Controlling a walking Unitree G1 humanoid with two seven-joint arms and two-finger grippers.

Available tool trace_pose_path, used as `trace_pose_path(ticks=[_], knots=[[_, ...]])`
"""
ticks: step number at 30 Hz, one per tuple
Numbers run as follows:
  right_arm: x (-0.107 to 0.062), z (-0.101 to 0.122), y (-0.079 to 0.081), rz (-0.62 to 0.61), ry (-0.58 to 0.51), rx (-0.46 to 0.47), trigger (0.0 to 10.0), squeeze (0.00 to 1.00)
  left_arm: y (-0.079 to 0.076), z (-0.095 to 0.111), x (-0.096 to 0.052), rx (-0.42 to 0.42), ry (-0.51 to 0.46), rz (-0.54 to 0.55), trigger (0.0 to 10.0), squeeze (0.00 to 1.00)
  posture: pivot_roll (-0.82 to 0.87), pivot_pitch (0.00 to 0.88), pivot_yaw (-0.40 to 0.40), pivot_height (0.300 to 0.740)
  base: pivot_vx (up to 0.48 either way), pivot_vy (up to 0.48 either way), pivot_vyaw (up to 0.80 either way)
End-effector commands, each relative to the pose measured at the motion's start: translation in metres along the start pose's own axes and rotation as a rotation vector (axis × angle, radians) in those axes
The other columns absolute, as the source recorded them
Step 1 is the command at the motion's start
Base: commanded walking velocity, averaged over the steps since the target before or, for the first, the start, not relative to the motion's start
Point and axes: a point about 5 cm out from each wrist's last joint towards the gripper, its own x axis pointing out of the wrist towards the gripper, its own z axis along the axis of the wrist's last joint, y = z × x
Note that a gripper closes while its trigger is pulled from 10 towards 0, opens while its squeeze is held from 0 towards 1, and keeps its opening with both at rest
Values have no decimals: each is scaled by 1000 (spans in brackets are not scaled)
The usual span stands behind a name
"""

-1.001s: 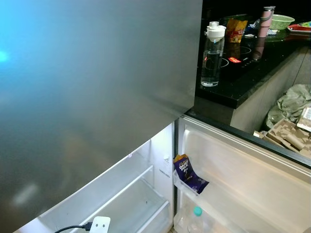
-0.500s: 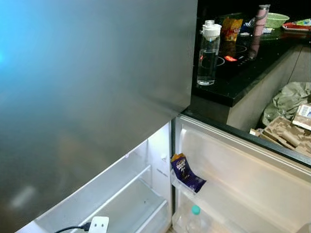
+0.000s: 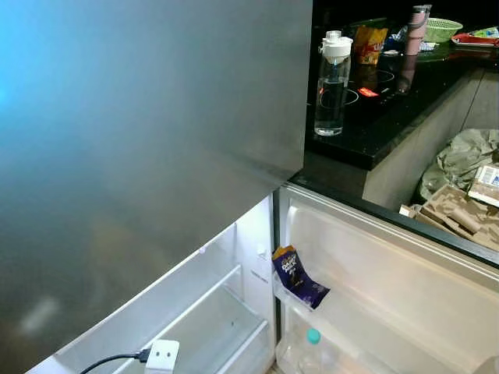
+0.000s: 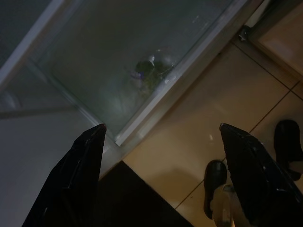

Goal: Restocking fridge

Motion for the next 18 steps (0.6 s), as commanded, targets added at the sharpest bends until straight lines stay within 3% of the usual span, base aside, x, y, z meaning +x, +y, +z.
trace_pose_path(ticks=[1, 18], knots=[[-1, -5, -2, 3, 22, -9, 10000, 0, 1, -6, -1, -3, 22, 12, 10000, 0, -88, 125, 33, 721, 0, 0, 0], [1, 3, -2, 20, 12, -39, 10000, 0, 2, -18, -4, -3, 36, 17, 10000, 0, -76, 121, 5, 721, 0, 0, 0]])
